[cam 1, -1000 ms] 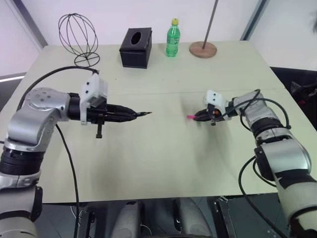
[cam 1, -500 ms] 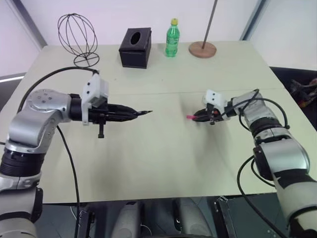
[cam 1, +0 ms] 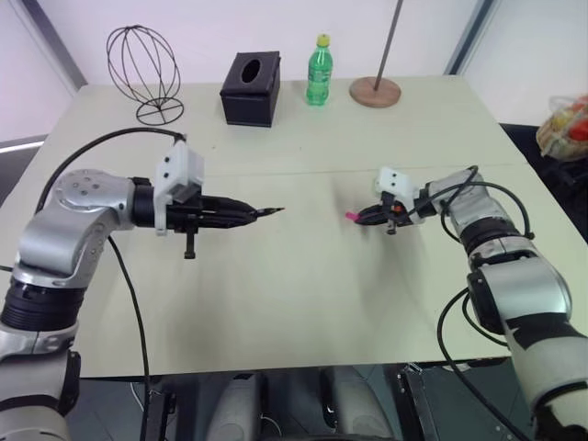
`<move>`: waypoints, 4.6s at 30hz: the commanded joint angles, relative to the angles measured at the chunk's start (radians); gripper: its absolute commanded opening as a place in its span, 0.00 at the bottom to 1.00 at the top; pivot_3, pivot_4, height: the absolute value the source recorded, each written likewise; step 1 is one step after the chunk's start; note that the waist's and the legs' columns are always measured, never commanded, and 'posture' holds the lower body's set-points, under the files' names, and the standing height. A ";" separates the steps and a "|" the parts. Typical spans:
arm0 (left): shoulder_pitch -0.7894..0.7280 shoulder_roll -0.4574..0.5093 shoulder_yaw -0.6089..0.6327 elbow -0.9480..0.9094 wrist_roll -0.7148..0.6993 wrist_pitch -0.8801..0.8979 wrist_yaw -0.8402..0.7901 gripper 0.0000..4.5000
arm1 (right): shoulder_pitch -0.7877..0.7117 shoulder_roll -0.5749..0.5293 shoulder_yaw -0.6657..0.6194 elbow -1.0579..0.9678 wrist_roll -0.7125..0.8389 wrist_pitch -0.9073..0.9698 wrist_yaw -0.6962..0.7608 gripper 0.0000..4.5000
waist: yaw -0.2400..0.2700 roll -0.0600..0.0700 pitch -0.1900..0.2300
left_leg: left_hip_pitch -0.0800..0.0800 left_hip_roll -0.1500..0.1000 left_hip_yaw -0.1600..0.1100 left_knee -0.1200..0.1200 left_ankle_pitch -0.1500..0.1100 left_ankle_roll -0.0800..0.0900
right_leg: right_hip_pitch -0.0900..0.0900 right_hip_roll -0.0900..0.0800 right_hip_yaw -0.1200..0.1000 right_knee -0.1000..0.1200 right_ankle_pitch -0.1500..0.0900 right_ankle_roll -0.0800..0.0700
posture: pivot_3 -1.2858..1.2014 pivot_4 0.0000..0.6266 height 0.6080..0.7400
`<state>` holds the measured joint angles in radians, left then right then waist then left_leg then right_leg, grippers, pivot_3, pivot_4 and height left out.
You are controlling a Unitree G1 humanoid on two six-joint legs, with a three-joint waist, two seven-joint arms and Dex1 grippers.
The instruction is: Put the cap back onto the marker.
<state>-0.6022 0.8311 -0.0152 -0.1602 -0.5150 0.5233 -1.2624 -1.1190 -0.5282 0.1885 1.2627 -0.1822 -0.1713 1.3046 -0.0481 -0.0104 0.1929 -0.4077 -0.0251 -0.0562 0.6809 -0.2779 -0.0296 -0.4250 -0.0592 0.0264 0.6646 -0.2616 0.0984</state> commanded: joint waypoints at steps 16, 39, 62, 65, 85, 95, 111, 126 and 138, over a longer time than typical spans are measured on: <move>-0.386 -0.036 -0.150 0.583 0.260 -0.383 -0.258 0.00 | -0.021 -0.145 0.055 -0.534 0.031 0.106 0.302 0.02 | 0.007 0.001 0.001 | -0.001 -0.004 0.000 0.000 0.000 0.000 | 0.000 0.000 -0.001 0.000 0.000 0.000 | 0.52 0.24 1.00; -0.649 -0.392 -0.226 1.127 0.519 -0.830 -0.157 0.00 | -0.063 -0.060 0.093 -0.652 0.071 0.403 0.227 0.02 | 0.006 0.001 0.001 | -0.002 -0.005 0.000 0.000 0.000 0.000 | -0.003 -0.002 -0.001 0.001 0.000 0.000 | 0.52 0.24 1.00; -0.621 -0.417 -0.207 1.090 0.516 -0.792 -0.175 0.00 | -0.089 -0.031 0.091 -0.569 0.065 0.347 0.199 0.02 | 0.005 0.001 0.001 | -0.002 -0.005 0.000 0.000 0.000 0.000 | -0.003 -0.002 -0.001 0.001 0.000 0.000 | 0.52 0.24 1.00; -0.619 -0.415 -0.208 1.091 0.519 -0.794 -0.176 0.00 | -0.090 -0.034 0.091 -0.567 0.065 0.343 0.200 0.02 | 0.004 0.001 0.001 | -0.002 -0.005 0.000 0.000 0.000 0.000 | -0.003 -0.002 -0.001 0.001 0.000 0.000 | 0.52 0.24 1.00; -0.611 -0.429 -0.216 1.114 0.540 -0.805 -0.154 0.00 | -0.090 -0.026 0.087 -0.585 0.076 0.357 0.201 0.02 | 0.005 0.001 0.001 | -0.002 -0.005 0.000 0.000 0.000 0.000 | -0.003 -0.002 -0.001 0.001 0.000 0.000 | 0.52 0.24 1.00; -0.629 -0.464 -0.221 1.146 0.558 -0.819 -0.118 0.00 | -0.081 -0.021 0.090 -0.604 0.090 0.374 0.195 0.02 | 0.005 0.001 0.001 | -0.002 -0.005 0.000 0.000 0.000 0.000 | -0.003 -0.002 -0.001 0.001 0.000 0.000 | 0.52 0.24 1.00; -0.639 -0.520 -0.262 1.179 0.634 -0.847 -0.066 0.00 | -0.085 -0.001 0.125 -0.592 0.062 0.331 0.170 0.02 | 0.005 0.001 0.001 | -0.002 -0.005 0.000 0.000 0.000 0.000 | -0.003 -0.002 -0.001 0.001 0.000 0.000 | 0.52 0.24 1.00; -0.644 -0.579 -0.255 1.148 0.651 -0.802 -0.058 0.00 | -0.120 0.052 0.148 -0.489 0.004 0.250 0.112 0.02 | 0.005 0.001 0.001 | -0.002 -0.005 0.000 0.000 0.000 0.000 | -0.003 -0.002 -0.001 0.001 0.000 0.000 | 0.52 0.24 1.00; -0.604 -0.621 -0.252 1.075 0.632 -0.873 -0.044 0.00 | -0.165 0.095 0.118 -0.466 0.038 0.305 0.137 0.02 | 0.004 0.001 0.001 | -0.002 -0.005 0.000 0.000 0.000 0.000 | -0.003 -0.002 -0.001 0.001 0.000 0.000 | 0.52 0.24 1.00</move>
<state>-1.1911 0.2939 -0.2591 0.9989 0.1697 -0.2958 -1.2909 -1.2116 -0.4916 0.3489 0.8458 -0.2027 0.1426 1.4610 -0.0437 -0.0093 0.1937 -0.4101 -0.0305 -0.0561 0.6813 -0.2778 -0.0297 -0.4280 -0.0610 0.0255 0.6659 -0.2615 0.0986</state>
